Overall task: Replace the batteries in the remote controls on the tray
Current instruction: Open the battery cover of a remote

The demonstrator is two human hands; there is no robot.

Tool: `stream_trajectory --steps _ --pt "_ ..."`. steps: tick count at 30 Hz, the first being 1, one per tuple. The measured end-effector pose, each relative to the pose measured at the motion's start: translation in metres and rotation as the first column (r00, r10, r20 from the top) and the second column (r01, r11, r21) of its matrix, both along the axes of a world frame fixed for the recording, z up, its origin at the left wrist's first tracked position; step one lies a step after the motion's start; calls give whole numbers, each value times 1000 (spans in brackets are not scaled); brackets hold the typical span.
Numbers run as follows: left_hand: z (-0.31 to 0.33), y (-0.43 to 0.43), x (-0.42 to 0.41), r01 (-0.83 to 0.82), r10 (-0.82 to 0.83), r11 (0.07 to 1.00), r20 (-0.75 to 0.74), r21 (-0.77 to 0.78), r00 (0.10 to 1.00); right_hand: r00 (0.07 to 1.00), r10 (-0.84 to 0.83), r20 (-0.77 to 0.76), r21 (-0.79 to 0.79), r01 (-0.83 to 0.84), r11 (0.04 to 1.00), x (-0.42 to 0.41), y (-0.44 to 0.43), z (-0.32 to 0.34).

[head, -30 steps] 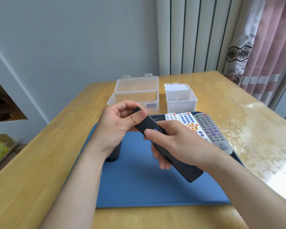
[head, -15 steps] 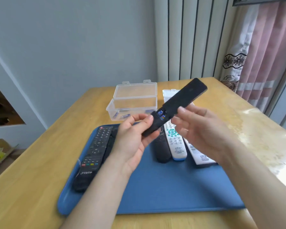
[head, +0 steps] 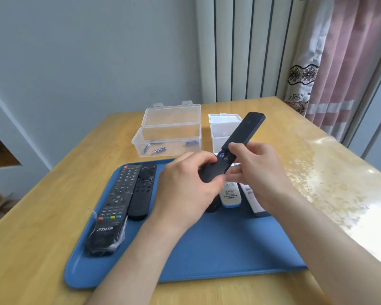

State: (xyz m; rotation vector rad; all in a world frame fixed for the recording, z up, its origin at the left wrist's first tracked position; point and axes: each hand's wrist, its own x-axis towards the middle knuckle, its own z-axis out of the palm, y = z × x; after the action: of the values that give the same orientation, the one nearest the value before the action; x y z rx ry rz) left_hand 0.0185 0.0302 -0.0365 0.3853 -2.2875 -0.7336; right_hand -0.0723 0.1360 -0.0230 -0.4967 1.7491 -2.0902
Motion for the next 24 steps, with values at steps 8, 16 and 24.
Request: stream_trajectory --steps 8,16,24 --pt "2 1 -1 25 -23 973 -11 229 1000 997 55 48 -43 -53 998 -1 0 -1" --pt "2 2 -3 46 -26 962 -80 268 996 994 105 -35 -82 -108 991 6 -4 0" --pt "3 -8 3 176 -171 984 99 -41 980 998 69 -13 -57 -70 996 -5 1 -2"
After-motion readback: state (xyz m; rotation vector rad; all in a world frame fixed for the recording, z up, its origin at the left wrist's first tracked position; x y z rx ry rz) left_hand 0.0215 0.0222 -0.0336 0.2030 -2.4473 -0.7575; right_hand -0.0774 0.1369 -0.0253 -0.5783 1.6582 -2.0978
